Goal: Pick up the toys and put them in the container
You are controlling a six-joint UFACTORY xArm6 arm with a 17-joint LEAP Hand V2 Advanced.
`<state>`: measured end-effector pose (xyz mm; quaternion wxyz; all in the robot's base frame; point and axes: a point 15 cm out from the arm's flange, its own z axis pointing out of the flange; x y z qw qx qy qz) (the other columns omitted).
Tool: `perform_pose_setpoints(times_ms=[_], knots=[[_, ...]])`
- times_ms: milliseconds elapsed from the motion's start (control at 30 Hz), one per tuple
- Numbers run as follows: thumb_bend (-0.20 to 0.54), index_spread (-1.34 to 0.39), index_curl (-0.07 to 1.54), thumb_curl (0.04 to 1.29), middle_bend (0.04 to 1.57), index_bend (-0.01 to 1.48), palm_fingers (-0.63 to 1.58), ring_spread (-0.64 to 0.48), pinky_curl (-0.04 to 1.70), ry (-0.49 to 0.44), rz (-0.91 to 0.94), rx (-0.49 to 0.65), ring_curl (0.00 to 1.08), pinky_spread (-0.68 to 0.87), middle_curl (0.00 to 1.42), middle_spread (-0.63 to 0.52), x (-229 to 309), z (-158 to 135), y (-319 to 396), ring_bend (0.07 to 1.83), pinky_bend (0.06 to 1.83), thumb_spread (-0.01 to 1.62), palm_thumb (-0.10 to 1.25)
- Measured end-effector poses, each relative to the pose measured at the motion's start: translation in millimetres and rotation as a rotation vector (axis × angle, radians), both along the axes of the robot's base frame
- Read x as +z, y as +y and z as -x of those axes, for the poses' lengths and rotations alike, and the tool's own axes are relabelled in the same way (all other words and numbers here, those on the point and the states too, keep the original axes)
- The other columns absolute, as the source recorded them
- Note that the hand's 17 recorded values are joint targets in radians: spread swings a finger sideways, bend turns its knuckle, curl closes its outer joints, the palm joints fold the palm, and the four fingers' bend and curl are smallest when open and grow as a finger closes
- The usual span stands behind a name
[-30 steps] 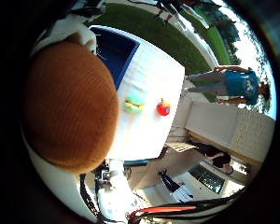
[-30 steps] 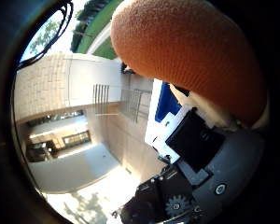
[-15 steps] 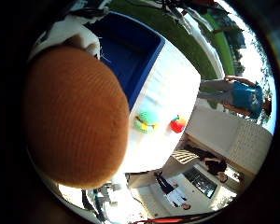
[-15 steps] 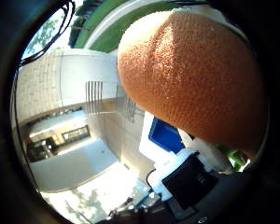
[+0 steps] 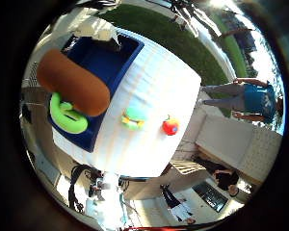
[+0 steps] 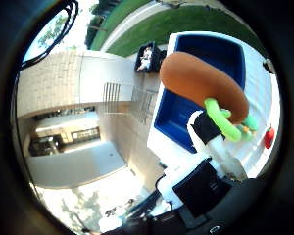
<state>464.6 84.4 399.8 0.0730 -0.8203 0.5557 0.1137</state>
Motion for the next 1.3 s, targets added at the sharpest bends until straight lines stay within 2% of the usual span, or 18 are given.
perform_pose_setpoints(times_ms=[267, 400, 533, 633, 667, 800, 933, 1067, 1300], knots=[[-0.026, -0.43, 0.22, 0.41, 0.16, 0.18, 0.0, 0.29, 0.37, 0.027, 0.004, 0.02, 0.31, 0.5, 0.3, 0.06, 15, 23, -1, 0.44, 0.81, 1.14, 0.77], [-0.028, -0.4, 0.23, 0.41, 0.18, 0.17, 0.04, 0.29, 0.35, 0.052, 0.012, -0.038, 0.32, 0.5, 0.3, 0.07, 15, 29, -44, 0.47, 0.8, 1.14, 0.76], [-0.029, -0.32, 0.23, 0.41, 0.19, 0.16, 0.09, 0.29, 0.33, 0.094, 0.058, -0.142, 0.32, 0.5, 0.31, 0.07, 1, 38, -109, 0.48, 0.79, 1.14, 0.74], [-0.03, -0.28, 0.24, 0.41, 0.19, 0.16, 0.1, 0.29, 0.32, 0.138, 0.134, -0.208, 0.32, 0.5, 0.32, 0.07, -17, 48, -164, 0.48, 0.79, 1.14, 0.73], [-0.03, -0.28, 0.24, 0.41, 0.19, 0.16, 0.1, 0.29, 0.32, 0.162, 0.156, -0.257, 0.32, 0.5, 0.32, 0.07, -45, 50, -200, 0.48, 0.79, 1.14, 0.73], [-0.028, -0.23, 0.24, 0.4, 0.18, 0.17, 0.11, 0.29, 0.31, 0.146, 0.17, -0.302, 0.32, 0.5, 0.32, 0.07, -73, 47, -230, 0.48, 0.79, 1.15, 0.72], [-0.026, -0.2, 0.25, 0.4, 0.18, 0.17, 0.14, 0.29, 0.29, 0.126, 0.27, -0.312, 0.32, 0.5, 0.33, 0.07, -122, 46, -262, 0.48, 0.78, 1.15, 0.72], [-0.027, -0.17, 0.25, 0.4, 0.18, 0.17, 0.15, 0.29, 0.28, 0.142, 0.318, -0.301, 0.32, 0.49, 0.33, 0.06, -165, 54, -267, 0.48, 0.78, 1.15, 0.72], [-0.026, -0.12, 0.27, 0.4, 0.18, 0.18, 0.2, 0.3, 0.26, 0.169, 0.316, -0.321, 0.31, 0.5, 0.34, 0.05, -212, 51, -273, 0.48, 0.77, 1.15, 0.72]])
